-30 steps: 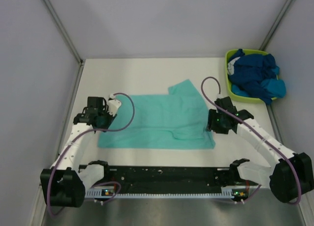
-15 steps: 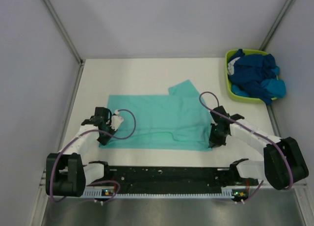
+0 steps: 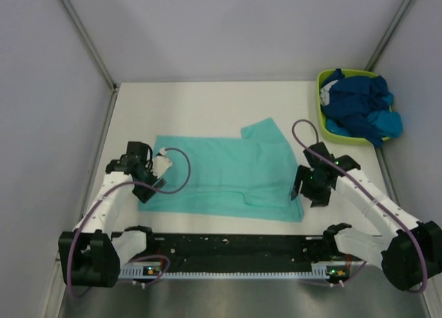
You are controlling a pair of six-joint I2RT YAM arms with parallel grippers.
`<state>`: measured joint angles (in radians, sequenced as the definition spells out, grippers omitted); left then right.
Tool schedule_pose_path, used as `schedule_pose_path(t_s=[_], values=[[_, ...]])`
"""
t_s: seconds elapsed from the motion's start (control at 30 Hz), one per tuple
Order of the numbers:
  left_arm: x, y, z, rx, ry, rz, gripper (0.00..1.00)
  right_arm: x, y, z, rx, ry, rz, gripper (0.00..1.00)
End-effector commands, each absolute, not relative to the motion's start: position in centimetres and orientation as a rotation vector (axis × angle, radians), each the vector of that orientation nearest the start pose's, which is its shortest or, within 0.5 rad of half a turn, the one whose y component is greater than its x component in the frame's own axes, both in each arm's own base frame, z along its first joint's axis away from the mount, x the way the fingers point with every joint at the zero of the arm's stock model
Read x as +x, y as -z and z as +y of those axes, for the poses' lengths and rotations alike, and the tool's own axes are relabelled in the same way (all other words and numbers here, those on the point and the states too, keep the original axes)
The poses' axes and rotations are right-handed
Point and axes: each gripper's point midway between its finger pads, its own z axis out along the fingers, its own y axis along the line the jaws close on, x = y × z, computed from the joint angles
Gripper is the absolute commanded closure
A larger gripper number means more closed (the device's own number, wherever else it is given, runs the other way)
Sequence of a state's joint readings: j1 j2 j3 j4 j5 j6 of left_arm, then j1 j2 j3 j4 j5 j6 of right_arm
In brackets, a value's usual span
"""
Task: Fold and stack the t-shirts
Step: Fold the flattened tshirt in 1/3 of the way, then grap the side of the flattened tshirt furthest away from the robot with both arms
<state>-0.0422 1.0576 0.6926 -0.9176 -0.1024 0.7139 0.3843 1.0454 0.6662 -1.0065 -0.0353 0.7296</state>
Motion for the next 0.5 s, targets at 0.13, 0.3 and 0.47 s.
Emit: schedule_pose_path(t_s=[0.13, 0.3, 0.47], values=[[29.1, -12.4, 1.6, 0.960, -0.178, 2.498, 0.24, 31.9, -19.4, 12.2, -0.024, -0.151, 2.504, 0.21], [36.7, -12.7, 1.9, 0.743, -0.104, 2.485, 0.32, 42.3, -18.1, 14.3, -0.197, -0.099, 2.477, 0.25], [43.7, -13.0, 2.3, 0.420, 0.077, 2.500, 0.30, 50.6, -12.9, 14.4, -0.253, 0.024, 2.502, 0.28]])
